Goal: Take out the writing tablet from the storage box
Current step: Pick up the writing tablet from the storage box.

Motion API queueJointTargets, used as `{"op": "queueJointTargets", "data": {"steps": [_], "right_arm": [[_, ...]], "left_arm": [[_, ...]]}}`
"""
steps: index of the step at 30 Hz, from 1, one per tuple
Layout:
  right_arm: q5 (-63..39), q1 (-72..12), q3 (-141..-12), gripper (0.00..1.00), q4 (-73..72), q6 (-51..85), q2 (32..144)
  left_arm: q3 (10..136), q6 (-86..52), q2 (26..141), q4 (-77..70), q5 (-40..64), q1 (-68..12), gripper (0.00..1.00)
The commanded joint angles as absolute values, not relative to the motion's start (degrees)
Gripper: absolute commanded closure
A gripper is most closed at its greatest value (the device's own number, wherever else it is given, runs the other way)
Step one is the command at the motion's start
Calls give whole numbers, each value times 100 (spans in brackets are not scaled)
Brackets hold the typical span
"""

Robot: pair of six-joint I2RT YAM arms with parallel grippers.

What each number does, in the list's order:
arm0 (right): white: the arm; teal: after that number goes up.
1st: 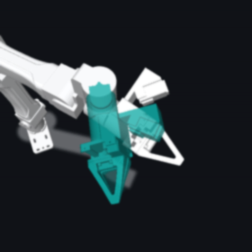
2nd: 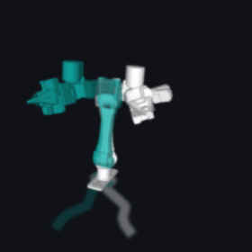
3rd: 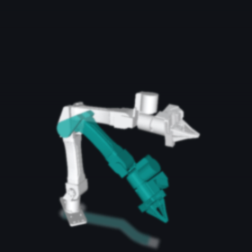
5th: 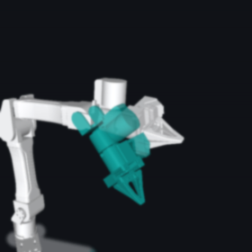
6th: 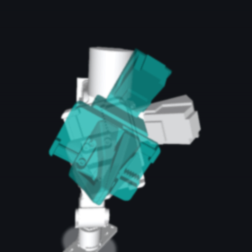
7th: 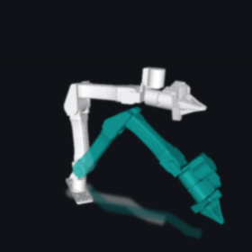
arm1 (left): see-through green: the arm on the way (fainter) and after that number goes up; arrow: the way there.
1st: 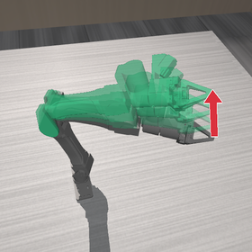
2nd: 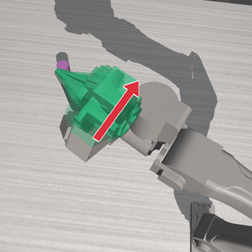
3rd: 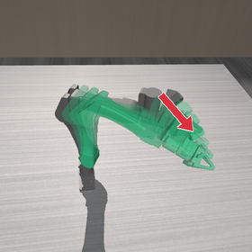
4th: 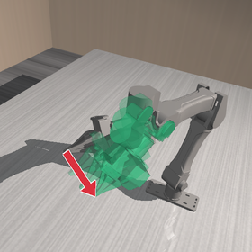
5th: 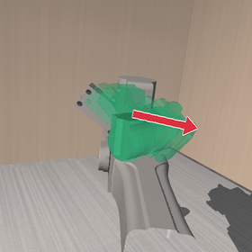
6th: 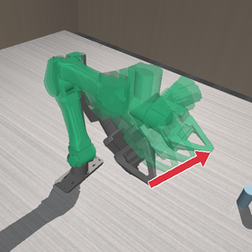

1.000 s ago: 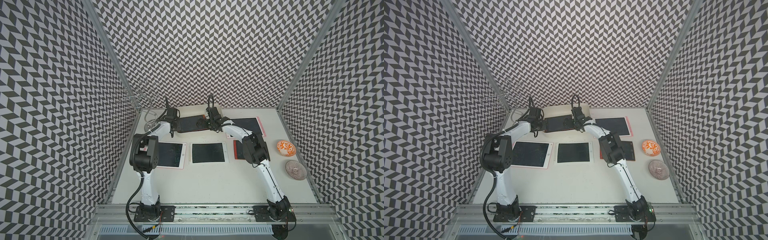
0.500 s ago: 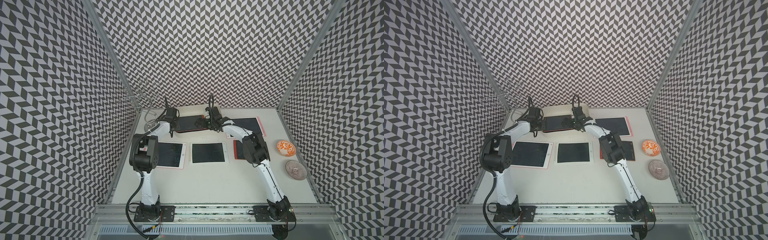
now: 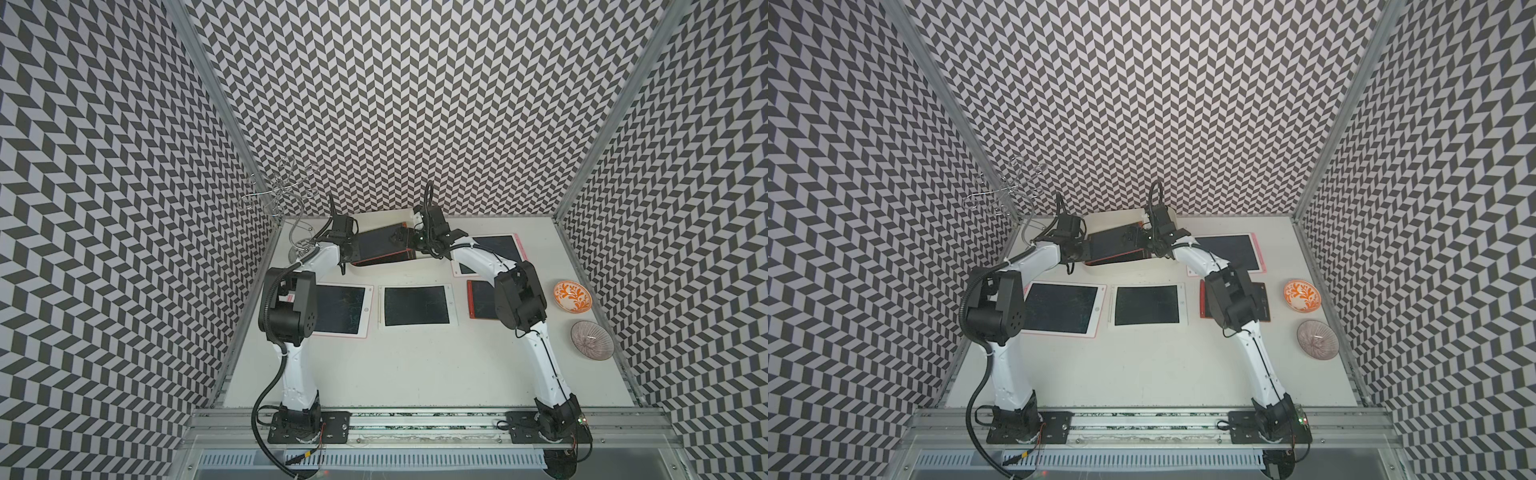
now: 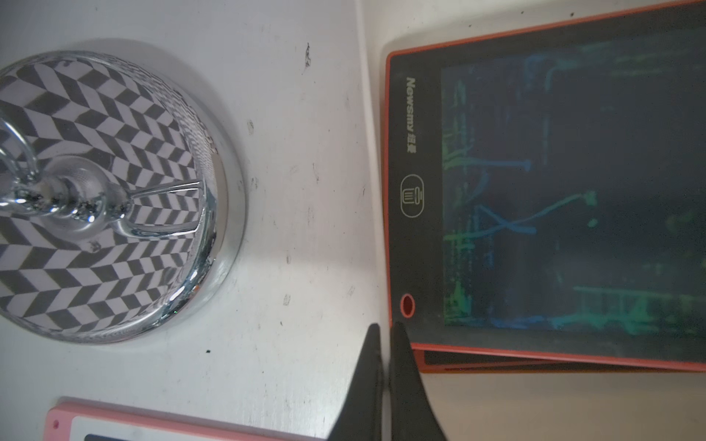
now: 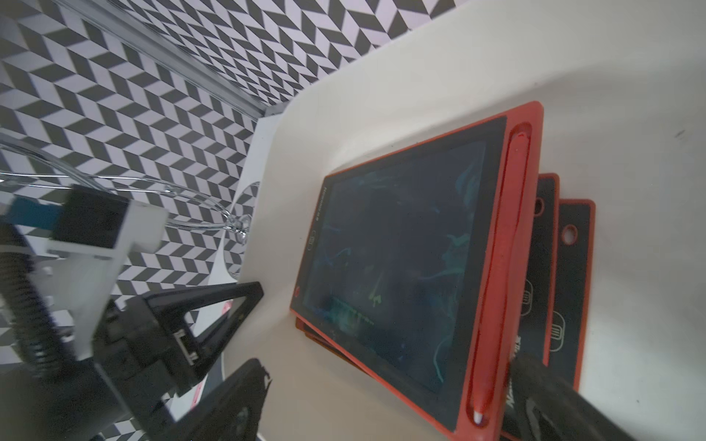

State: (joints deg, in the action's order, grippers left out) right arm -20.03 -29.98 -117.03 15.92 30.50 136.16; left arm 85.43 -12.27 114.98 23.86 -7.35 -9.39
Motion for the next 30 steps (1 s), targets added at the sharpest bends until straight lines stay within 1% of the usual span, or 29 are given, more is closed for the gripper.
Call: {"op": "queueJointTargets", "data": {"steps": [1, 9, 19, 30], "right_arm": [[-2433, -3146, -11622, 2, 1121, 3129, 13261], [-2477, -3139, -11558, 2, 1033, 3210, 13227], [-3030, -3121, -11451, 4, 653, 3529, 13274], [-3271, -3130, -11478, 5, 492, 3457, 13192]], "left_arm": [[8798, -1219, 11413, 2320, -467, -1035, 100], [8787, -1221, 11376, 2320, -475, -1031, 100], [8789, -1220, 11379, 2329, -475, -1028, 100], [8798, -1217, 11362, 2329, -457, -1020, 100]]}}
